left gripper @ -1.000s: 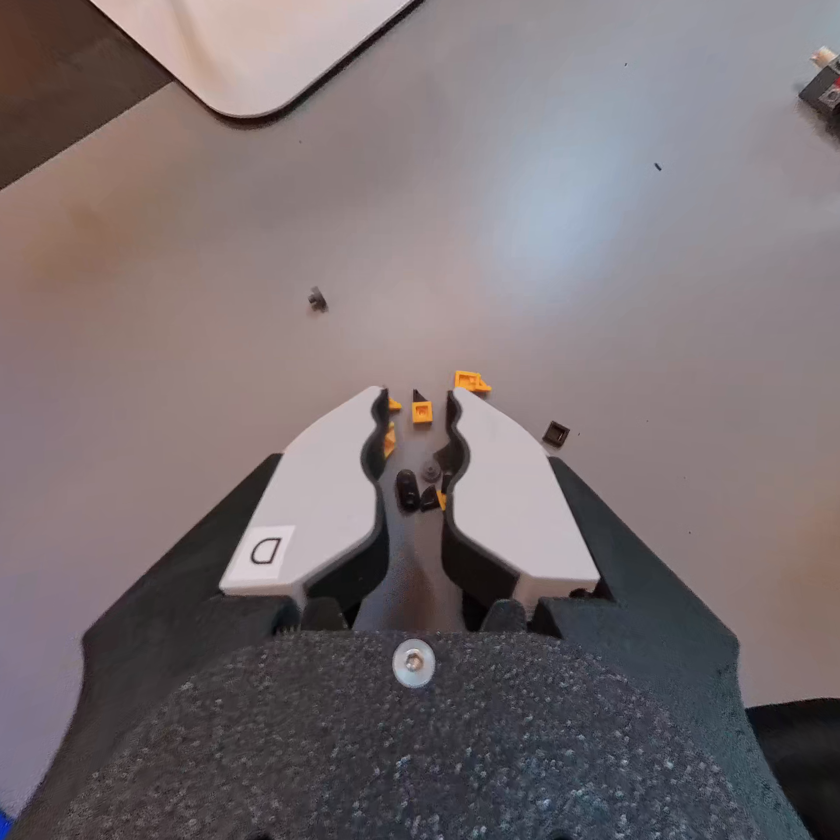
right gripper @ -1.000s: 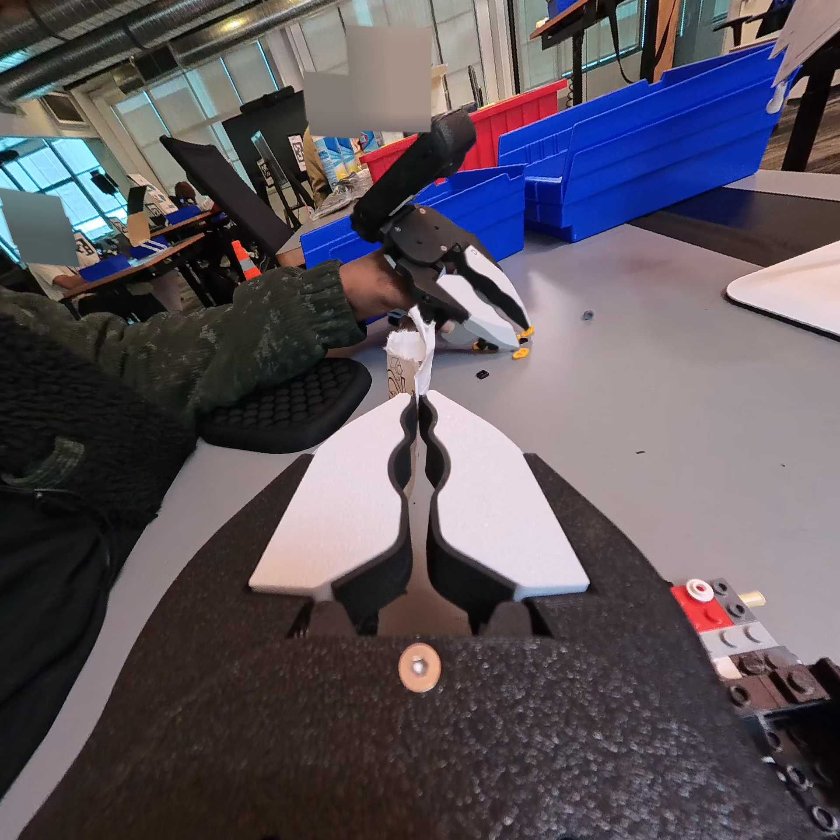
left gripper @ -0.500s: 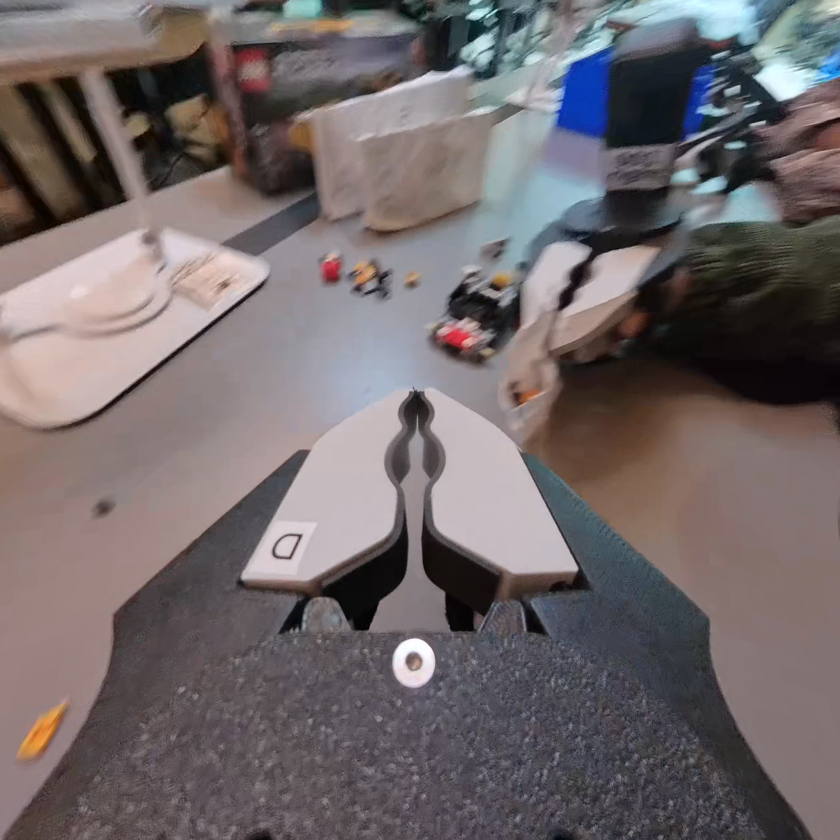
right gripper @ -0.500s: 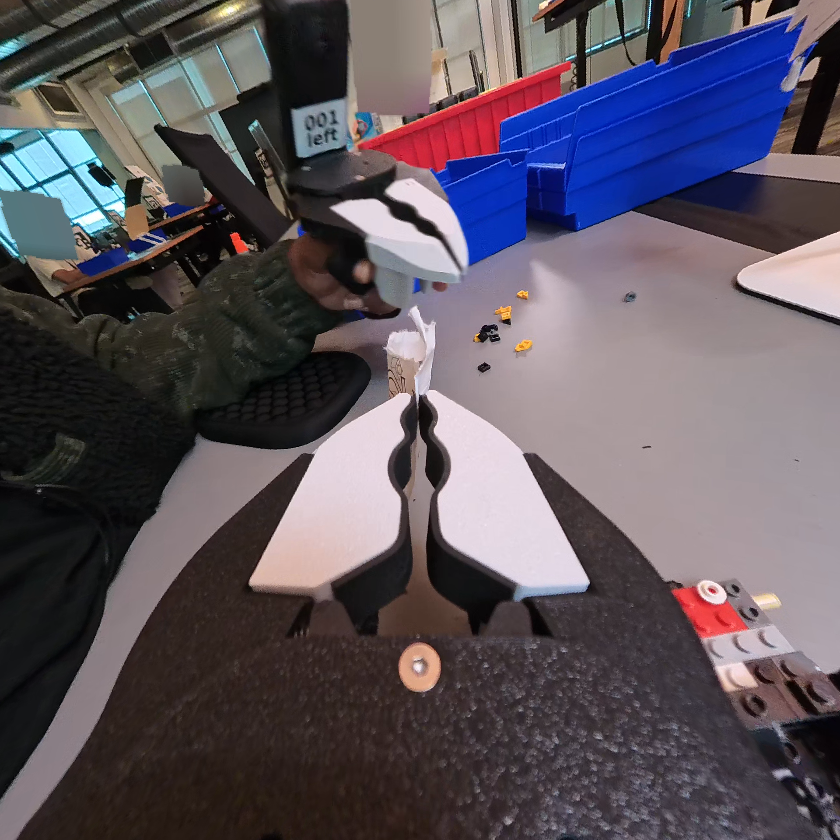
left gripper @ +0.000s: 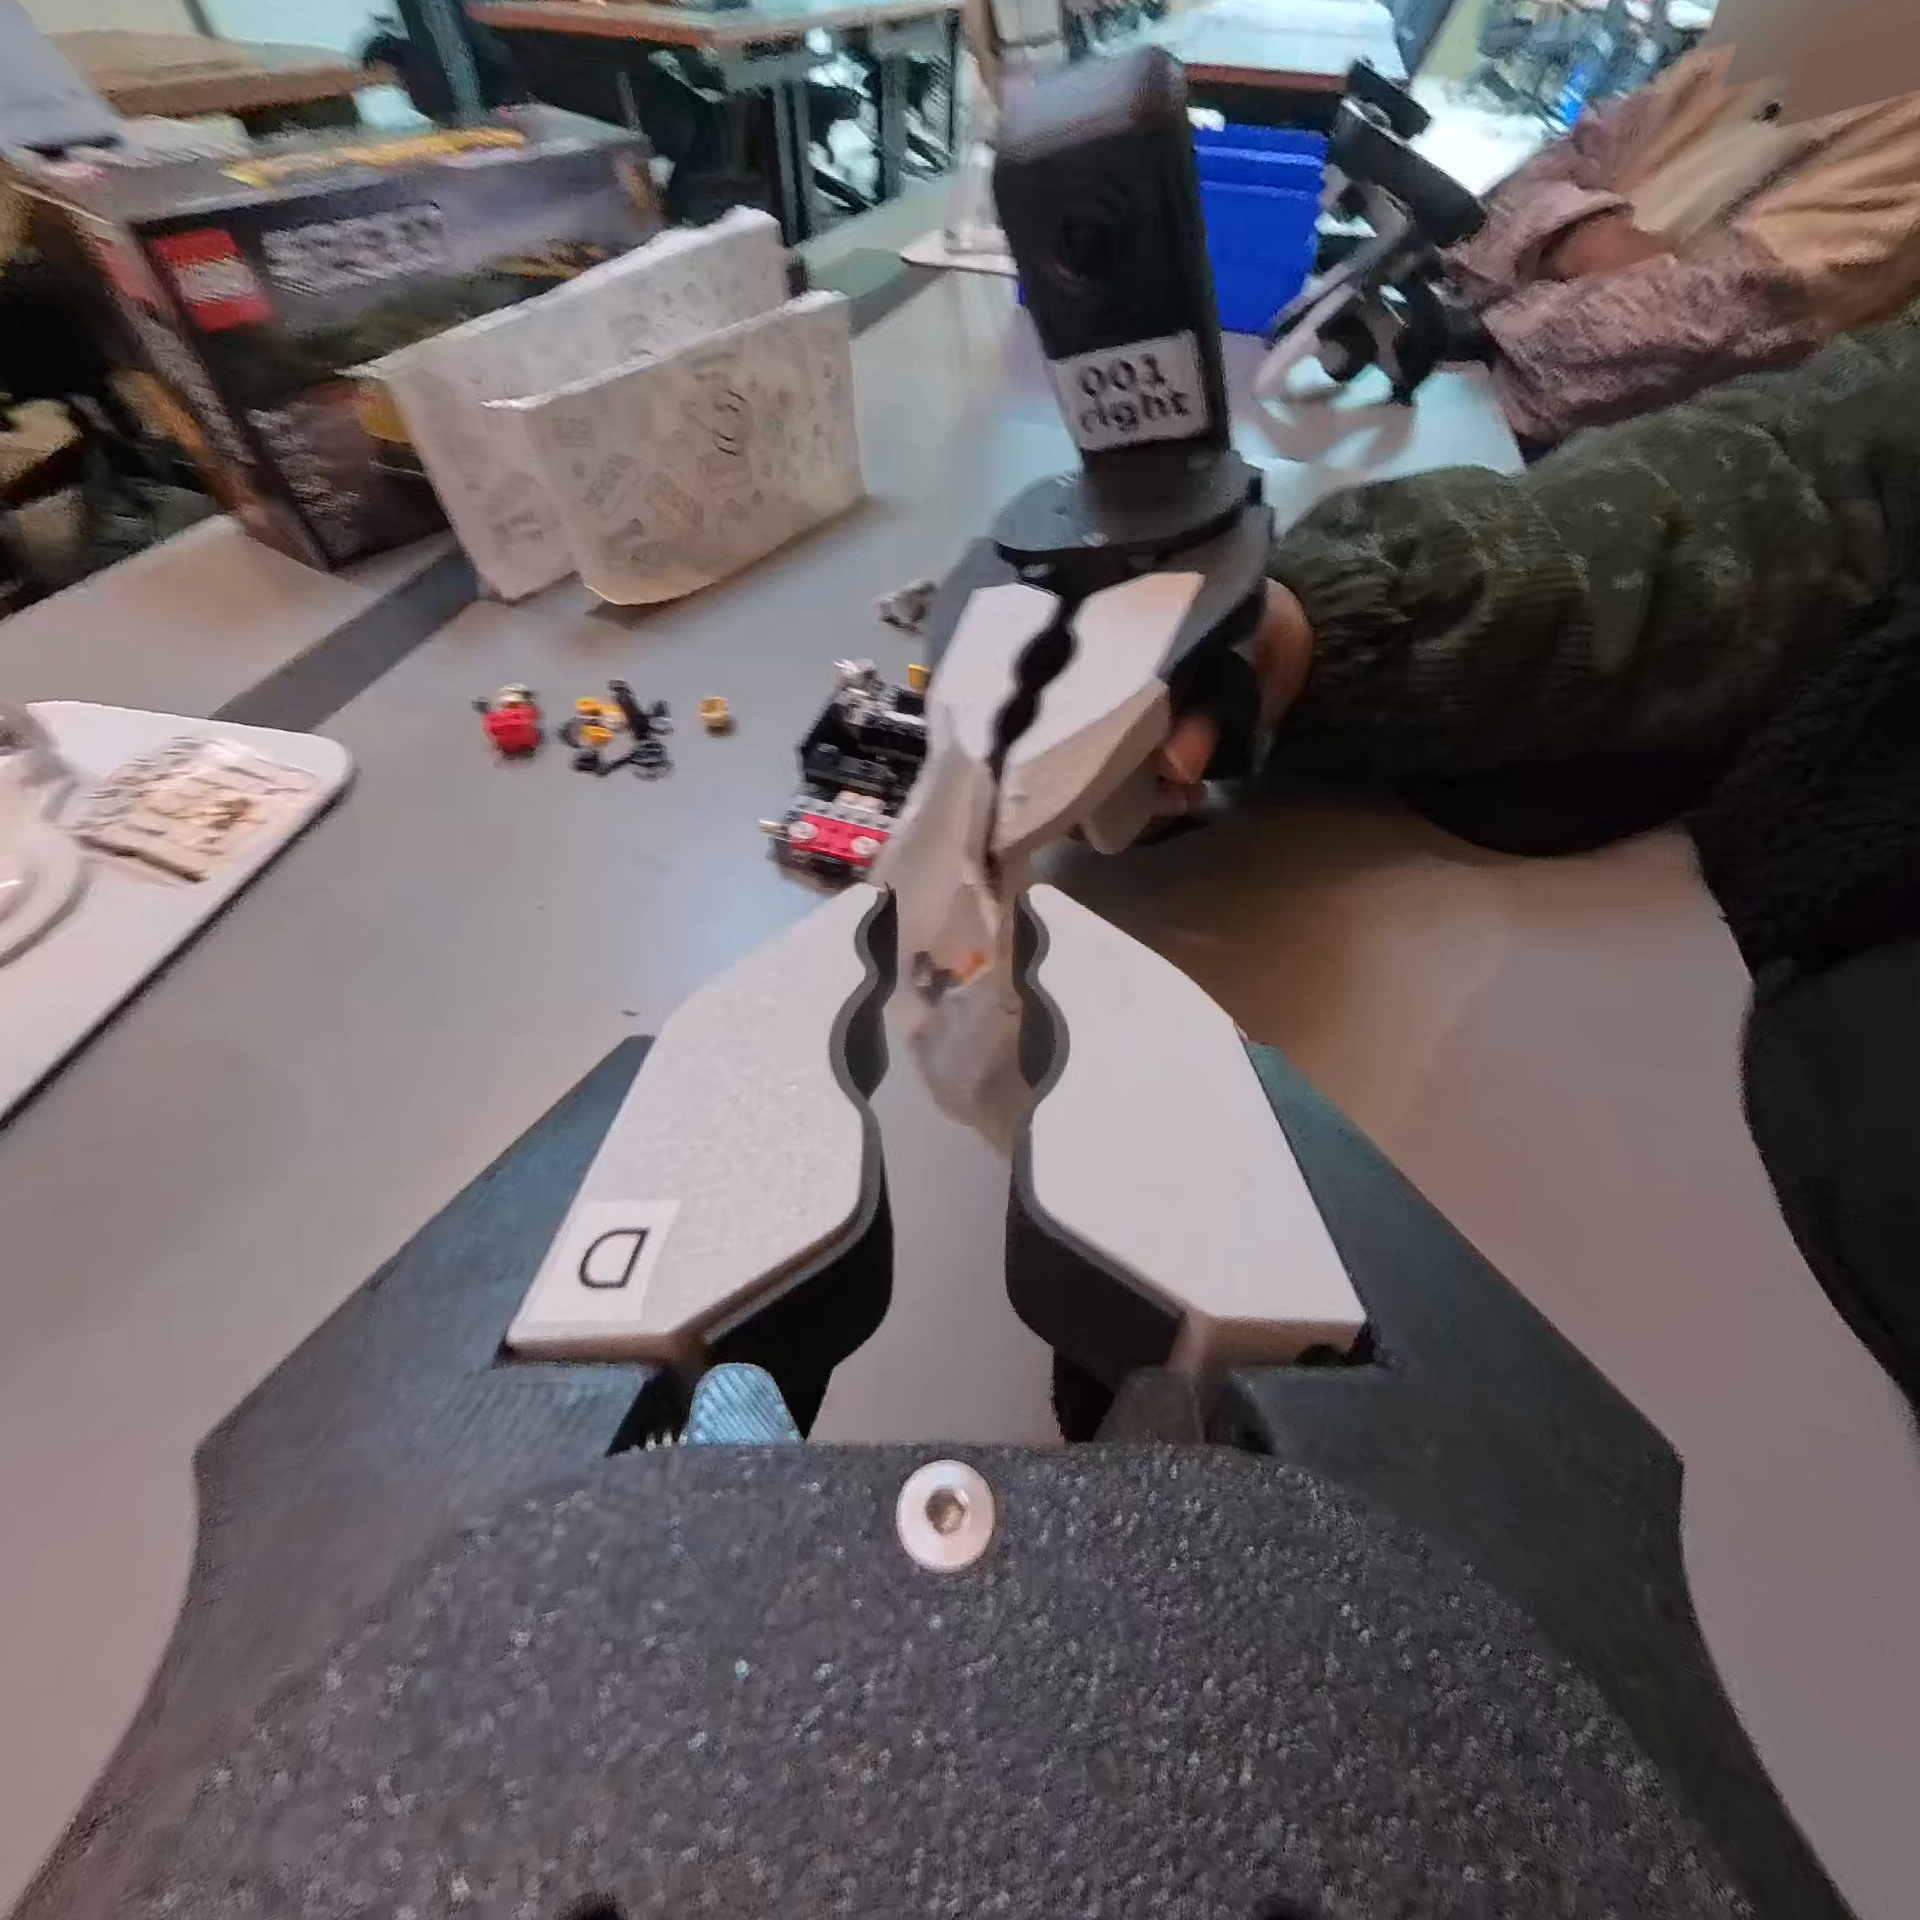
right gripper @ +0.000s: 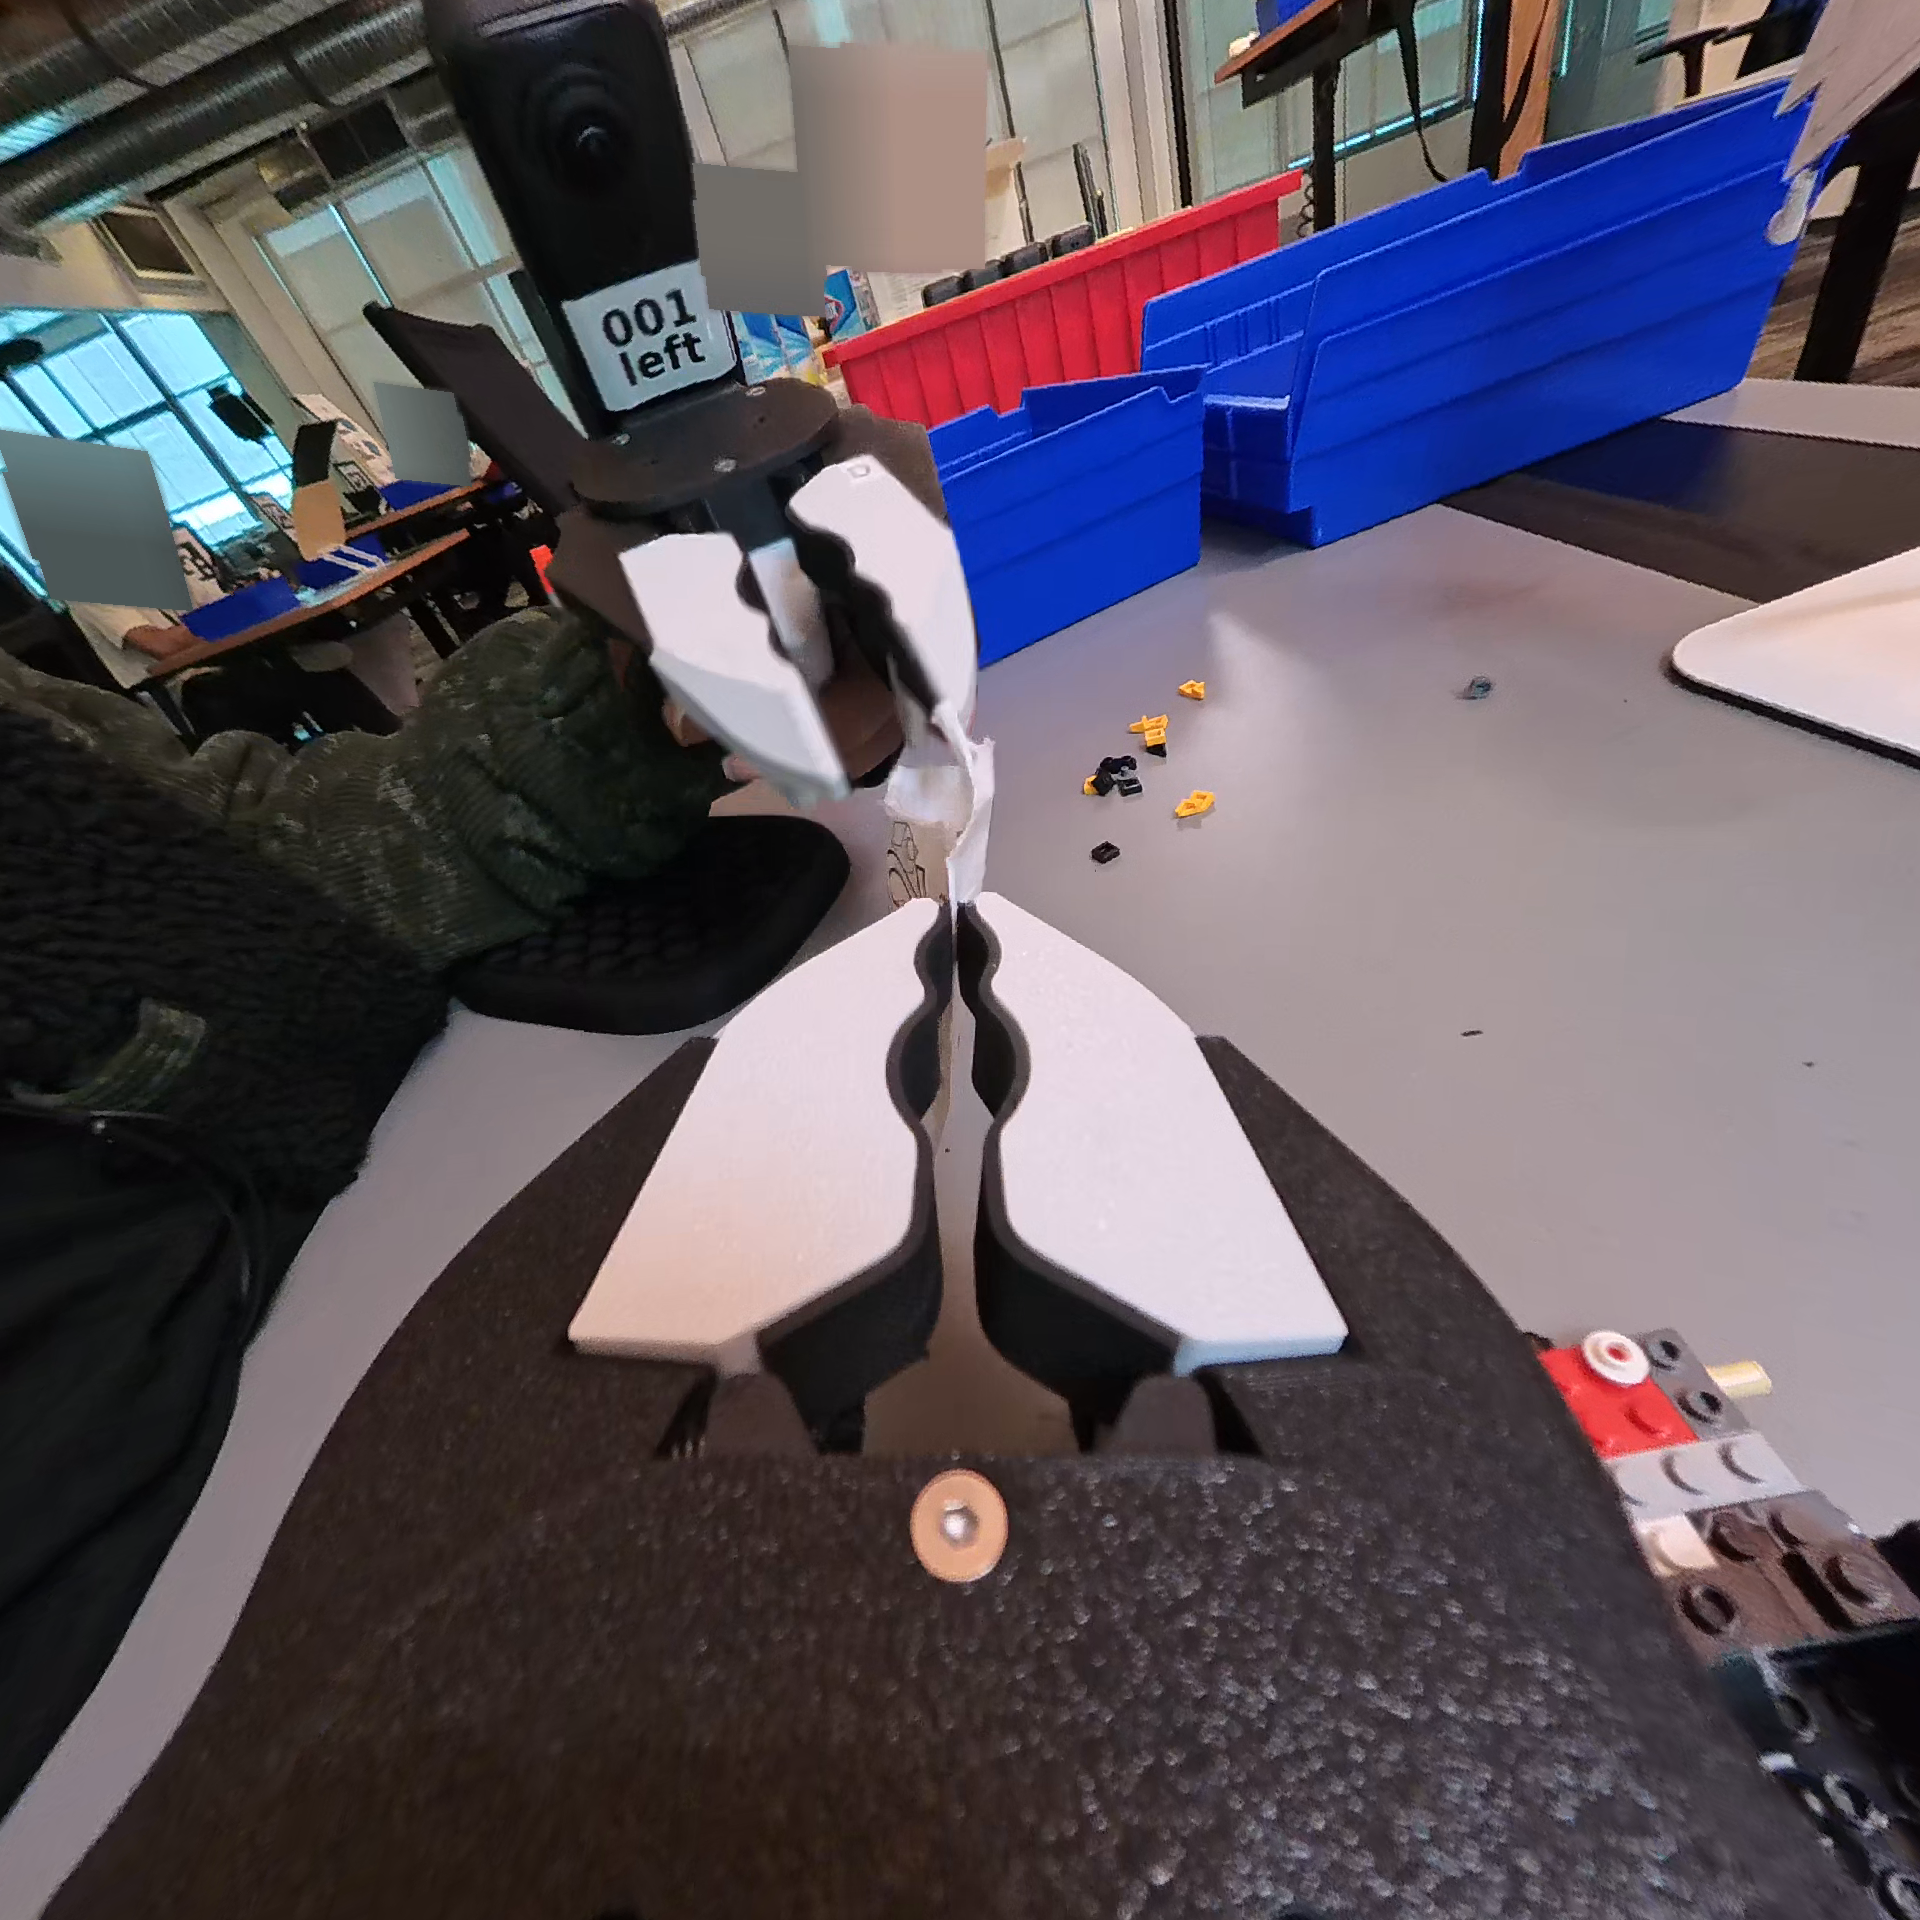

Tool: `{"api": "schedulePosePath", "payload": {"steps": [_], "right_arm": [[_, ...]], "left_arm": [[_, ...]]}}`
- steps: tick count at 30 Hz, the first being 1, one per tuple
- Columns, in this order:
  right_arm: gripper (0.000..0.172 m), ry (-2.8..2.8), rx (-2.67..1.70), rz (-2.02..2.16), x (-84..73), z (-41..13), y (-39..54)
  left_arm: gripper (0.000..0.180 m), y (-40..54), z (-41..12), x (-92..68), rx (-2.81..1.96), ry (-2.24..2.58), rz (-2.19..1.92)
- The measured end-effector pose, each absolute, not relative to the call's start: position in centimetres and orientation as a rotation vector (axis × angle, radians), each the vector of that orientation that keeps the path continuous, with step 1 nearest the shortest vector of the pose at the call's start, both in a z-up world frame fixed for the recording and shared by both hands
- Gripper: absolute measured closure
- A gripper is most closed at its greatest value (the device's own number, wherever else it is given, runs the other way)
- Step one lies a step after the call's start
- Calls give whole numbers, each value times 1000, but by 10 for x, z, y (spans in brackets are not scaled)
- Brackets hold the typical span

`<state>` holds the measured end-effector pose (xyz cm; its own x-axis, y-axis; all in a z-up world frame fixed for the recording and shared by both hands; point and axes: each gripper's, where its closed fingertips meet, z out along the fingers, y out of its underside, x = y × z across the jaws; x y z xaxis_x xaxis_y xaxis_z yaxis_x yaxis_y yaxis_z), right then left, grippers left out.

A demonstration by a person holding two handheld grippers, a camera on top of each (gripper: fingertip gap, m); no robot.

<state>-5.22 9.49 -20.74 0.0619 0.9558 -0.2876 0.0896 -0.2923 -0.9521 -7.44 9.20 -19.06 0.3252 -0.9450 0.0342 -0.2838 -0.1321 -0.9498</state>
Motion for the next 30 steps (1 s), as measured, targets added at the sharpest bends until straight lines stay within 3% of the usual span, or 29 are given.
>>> {"api": "schedulePosePath", "payload": {"steps": [4, 8, 18, 19, 22, 30], "right_arm": [[171, -1076, -1530, 1335, -51, -208, 97], [172, -1078, -1535, 1335, -51, -209, 97], [172, -1067, -1529, 1337, -47, -206, 99], [172, -1064, -1528, 1339, -47, -205, 100], [172, -1056, -1528, 1340, -45, -205, 102], [171, -1058, -1527, 1344, -46, -205, 101]], "left_arm": [[161, 154, -186, -118, -1751, 811, -686], [158, 230, -227, -188, -2022, 555, -405], [154, 309, -291, -216, -2307, 635, -153], [160, 310, -297, -214, -2341, 645, -172], [178, 309, -299, -215, -2399, 616, -201], [178, 284, -245, -188, -2234, 588, -484]]}}
